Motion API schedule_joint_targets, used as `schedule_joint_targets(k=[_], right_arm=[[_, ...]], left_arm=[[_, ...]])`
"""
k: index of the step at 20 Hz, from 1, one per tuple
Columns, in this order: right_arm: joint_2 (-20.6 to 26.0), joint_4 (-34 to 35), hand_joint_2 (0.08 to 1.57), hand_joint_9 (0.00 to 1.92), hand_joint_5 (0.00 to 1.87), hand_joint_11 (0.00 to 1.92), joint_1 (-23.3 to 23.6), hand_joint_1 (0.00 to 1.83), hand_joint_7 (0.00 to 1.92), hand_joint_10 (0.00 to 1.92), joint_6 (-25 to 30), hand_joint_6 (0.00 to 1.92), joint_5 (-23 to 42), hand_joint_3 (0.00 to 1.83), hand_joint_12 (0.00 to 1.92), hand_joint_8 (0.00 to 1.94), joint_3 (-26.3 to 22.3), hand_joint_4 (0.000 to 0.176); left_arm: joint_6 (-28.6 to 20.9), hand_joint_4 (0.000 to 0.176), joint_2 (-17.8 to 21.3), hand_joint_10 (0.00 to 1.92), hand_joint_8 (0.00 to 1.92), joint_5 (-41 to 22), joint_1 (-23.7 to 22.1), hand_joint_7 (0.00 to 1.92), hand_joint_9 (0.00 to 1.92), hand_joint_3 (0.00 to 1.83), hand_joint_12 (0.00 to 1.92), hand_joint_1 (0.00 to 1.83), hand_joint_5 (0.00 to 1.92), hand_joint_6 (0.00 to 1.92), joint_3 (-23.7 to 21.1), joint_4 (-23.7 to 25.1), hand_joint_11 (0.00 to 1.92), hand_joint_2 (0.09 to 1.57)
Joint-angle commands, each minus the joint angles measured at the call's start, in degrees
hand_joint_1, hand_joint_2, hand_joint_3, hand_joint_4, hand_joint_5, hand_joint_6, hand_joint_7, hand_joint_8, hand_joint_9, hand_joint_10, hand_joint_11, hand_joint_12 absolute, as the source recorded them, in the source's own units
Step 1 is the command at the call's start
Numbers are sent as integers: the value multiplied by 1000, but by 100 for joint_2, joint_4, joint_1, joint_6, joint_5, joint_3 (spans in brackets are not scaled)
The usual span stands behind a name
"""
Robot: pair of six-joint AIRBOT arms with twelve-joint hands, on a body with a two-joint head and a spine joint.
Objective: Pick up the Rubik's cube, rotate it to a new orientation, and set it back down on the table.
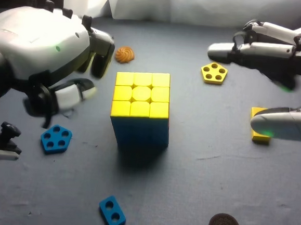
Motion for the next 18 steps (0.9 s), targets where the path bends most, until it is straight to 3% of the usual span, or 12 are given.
schedule_joint_targets(k=[1,5,8,9,12,16,18], right_arm=[[39,220,1230,0,0,0,36,0,1,0,13,1,702,53,0,2,-9,0],[39,219,1239,5,4,0,35,0,13,2,3,2,748,30,0,4,-15,0],[39,219,1248,0,0,0,33,0,1,0,-3,0,764,30,0,0,-17,0],[39,219,1250,0,0,0,33,0,2,0,-7,0,792,30,0,0,-18,0],[38,219,1263,0,0,0,22,0,3,0,-20,0,792,32,0,1,-19,0],[38,220,1268,0,0,0,15,0,6,0,-20,0,792,28,0,2,-19,0],[38,220,1277,0,0,0,13,0,11,0,-20,0,792,30,0,4,-19,0]], left_arm=[[-1,0,19,17,7,-449,-106,64,86,30,404,0,10,7,-5,251,0,1221],[141,0,7,3,4,-464,-185,53,84,5,373,0,0,0,7,-20,0,1249],[492,0,-41,7,5,-537,-286,63,95,0,370,0,0,0,9,-329,0,1241],[767,0,-107,8,5,-537,-355,67,107,0,384,0,0,0,27,-629,0,1241],[879,0,-285,5,1,-538,-381,65,109,0,373,0,0,0,120,-877,0,1232],[879,0,-713,1,2,-564,-338,40,93,0,437,232,0,0,369,-1082,0,1166],[895,0,-864,2,0,-732,-306,3,67,0,446,446,0,0,413,-1116,0,1140]])
